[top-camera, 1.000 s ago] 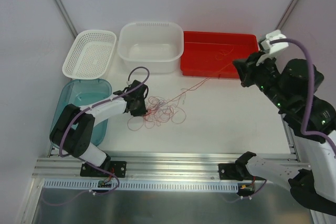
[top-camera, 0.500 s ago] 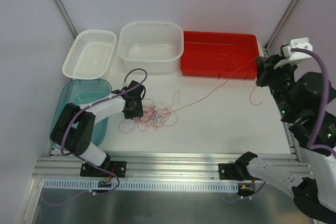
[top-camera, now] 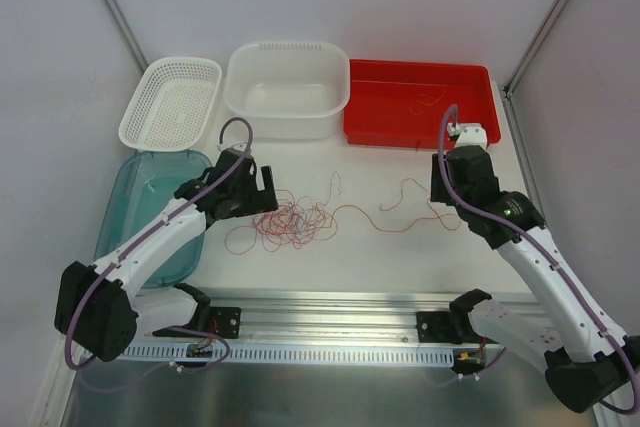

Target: Untangle the cables

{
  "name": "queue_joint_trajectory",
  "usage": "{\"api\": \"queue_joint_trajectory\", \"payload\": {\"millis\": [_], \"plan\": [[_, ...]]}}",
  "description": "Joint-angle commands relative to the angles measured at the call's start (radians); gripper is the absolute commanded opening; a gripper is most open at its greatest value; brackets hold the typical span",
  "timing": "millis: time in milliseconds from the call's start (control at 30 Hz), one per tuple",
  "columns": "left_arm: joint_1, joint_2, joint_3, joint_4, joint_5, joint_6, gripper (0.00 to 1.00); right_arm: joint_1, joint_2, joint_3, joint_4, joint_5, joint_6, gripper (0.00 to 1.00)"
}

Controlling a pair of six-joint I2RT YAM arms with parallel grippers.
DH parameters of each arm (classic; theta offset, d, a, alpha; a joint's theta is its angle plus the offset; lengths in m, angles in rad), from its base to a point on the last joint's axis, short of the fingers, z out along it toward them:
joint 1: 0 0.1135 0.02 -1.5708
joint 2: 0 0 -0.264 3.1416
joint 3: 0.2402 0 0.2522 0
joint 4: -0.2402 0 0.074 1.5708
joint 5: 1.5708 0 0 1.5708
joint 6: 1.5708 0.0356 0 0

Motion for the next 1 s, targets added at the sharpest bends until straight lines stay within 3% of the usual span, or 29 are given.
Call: {"api": "queue_joint_trajectory", "payload": {"millis": [0, 100, 200, 267, 433, 633, 967], "plan": [[0.01, -0.091, -0.022, -0.036, 0.076, 0.005, 0.91, -0.007, 0.01, -0.004, -0.044, 0.002, 0.105, 0.62], [0.01, -0.128, -0.045, -0.039, 0.128, -0.028, 0.91, 0.022, -0.009, -0.03, -0.011, -0.093, 0.067, 0.68], [0.0, -0.137, -0.059, -0.039, 0.174, -0.055, 0.91, 0.066, -0.041, -0.07, 0.095, -0.321, -0.05, 0.74], [-0.01, -0.134, -0.062, -0.037, 0.182, -0.071, 0.91, 0.085, -0.009, -0.079, 0.149, -0.528, -0.104, 0.77], [-0.068, -0.082, -0.021, -0.039, 0.173, -0.084, 0.91, 0.171, 0.144, -0.108, 0.289, -0.746, -0.157, 0.76], [-0.138, -0.01, 0.031, -0.039, 0.137, -0.106, 0.9, 0.232, 0.364, -0.104, 0.477, -0.866, -0.148, 0.69], [-0.18, 0.121, 0.084, -0.034, 0.105, -0.115, 0.88, 0.249, 0.654, -0.055, 0.624, -0.972, -0.15, 0.61]]}}
